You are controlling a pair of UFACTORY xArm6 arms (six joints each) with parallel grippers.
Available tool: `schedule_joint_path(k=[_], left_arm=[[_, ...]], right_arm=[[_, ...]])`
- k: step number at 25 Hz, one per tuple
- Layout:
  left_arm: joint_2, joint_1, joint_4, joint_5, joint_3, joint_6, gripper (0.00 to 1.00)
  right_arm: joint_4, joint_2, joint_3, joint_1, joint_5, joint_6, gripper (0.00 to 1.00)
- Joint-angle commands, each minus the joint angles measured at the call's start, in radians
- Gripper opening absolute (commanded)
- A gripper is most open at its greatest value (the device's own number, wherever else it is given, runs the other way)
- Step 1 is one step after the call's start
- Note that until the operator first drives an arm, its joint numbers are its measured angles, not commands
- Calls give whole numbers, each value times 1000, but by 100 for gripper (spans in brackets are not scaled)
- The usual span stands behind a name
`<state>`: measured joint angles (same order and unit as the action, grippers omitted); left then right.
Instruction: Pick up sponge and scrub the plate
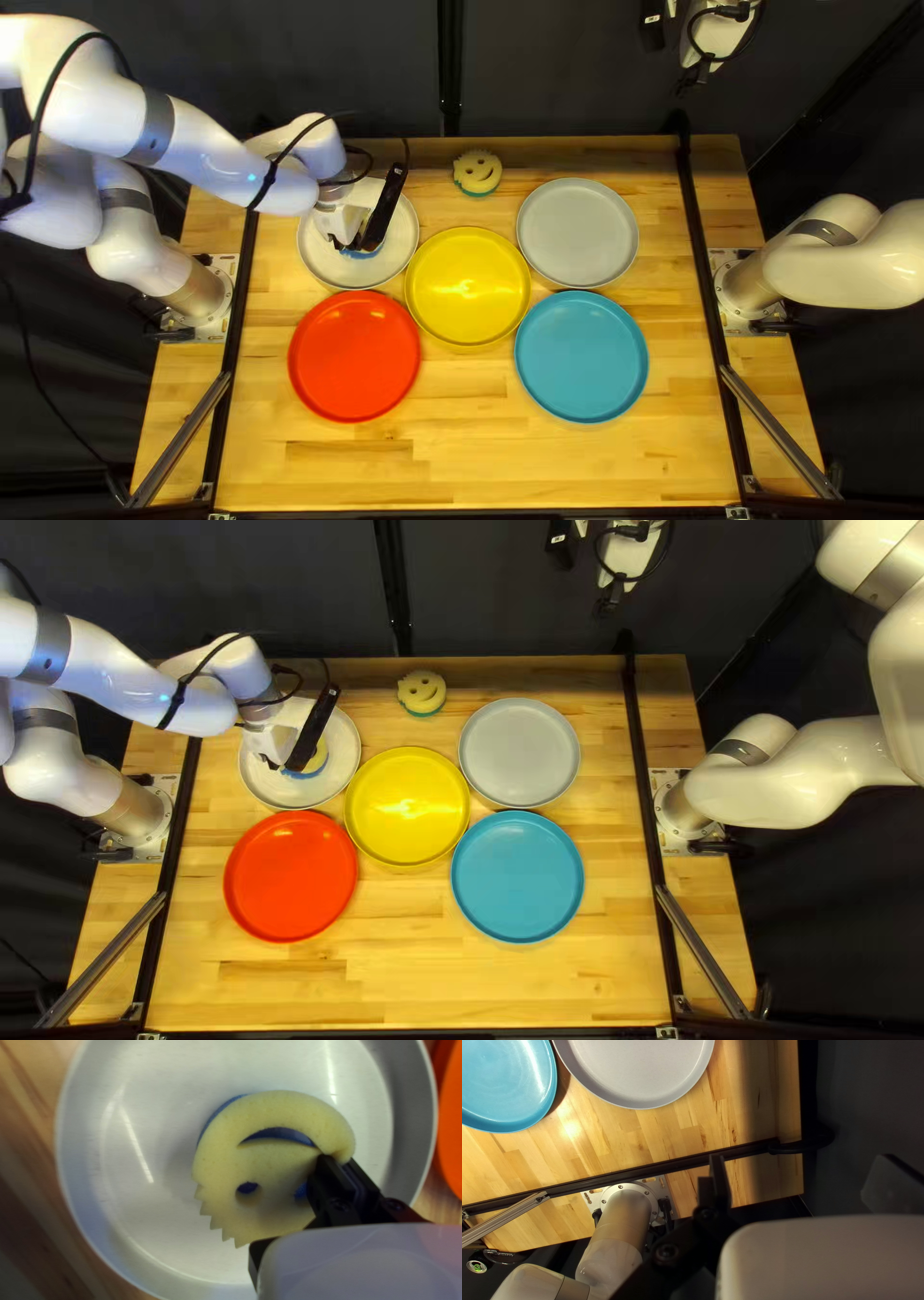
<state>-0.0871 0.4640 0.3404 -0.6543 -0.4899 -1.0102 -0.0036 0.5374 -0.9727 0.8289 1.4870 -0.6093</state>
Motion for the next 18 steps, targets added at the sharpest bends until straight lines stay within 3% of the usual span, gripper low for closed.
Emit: schedule_joint_path(k=[1, 7, 18], left_arm=[[40, 40, -11, -18, -47, -31, 0], [33, 41, -8, -12, -31, -30, 0], [-120, -71, -1, 0, 121, 79, 0]], right_arm=[[0, 0, 0, 0, 0, 0, 100], [0, 0, 0, 0, 0, 0, 100], [0, 0, 0, 0, 0, 0, 100]])
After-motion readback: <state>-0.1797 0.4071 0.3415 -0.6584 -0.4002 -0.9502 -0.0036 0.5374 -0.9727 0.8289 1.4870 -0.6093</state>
